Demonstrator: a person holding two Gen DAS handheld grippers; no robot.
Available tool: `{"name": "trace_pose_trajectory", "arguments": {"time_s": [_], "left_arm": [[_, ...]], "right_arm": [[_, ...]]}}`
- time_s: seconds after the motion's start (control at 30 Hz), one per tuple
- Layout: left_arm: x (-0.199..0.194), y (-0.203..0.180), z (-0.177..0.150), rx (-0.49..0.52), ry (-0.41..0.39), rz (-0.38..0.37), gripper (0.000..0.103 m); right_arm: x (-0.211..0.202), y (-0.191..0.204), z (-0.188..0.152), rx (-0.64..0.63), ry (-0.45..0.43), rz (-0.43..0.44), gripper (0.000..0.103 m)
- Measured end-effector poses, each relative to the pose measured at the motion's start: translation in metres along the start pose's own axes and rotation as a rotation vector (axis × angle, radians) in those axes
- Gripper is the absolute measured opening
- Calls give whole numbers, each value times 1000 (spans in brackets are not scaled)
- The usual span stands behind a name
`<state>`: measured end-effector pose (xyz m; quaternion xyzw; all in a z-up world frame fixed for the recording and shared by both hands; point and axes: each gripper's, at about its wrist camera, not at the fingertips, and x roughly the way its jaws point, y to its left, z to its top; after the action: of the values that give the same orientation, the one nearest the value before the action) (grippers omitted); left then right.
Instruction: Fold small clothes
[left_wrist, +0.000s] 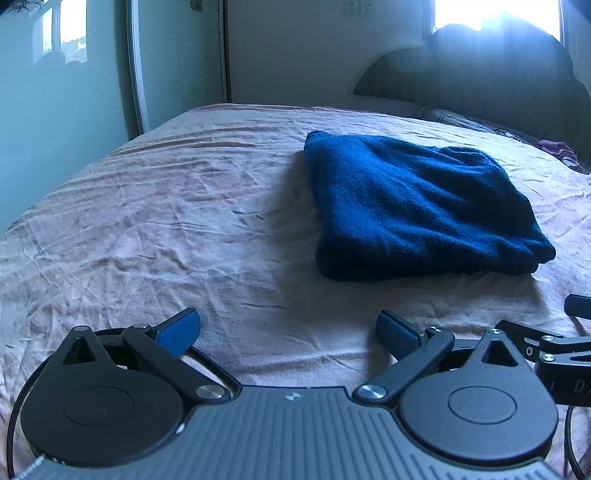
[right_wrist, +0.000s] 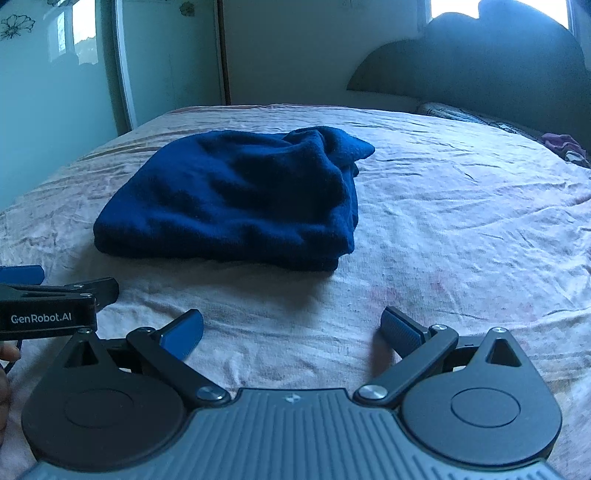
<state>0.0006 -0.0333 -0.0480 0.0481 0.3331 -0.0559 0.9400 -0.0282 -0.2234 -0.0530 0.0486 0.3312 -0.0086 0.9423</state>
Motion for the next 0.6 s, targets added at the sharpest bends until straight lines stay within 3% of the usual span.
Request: {"name": "trace_pose_trajectory", "arguments": {"time_s": [0.6], "left_arm": [[0,0,0,-6,1,-4,103]], "right_arm": [[1,2,-1,-11,0,-9,103]]}}
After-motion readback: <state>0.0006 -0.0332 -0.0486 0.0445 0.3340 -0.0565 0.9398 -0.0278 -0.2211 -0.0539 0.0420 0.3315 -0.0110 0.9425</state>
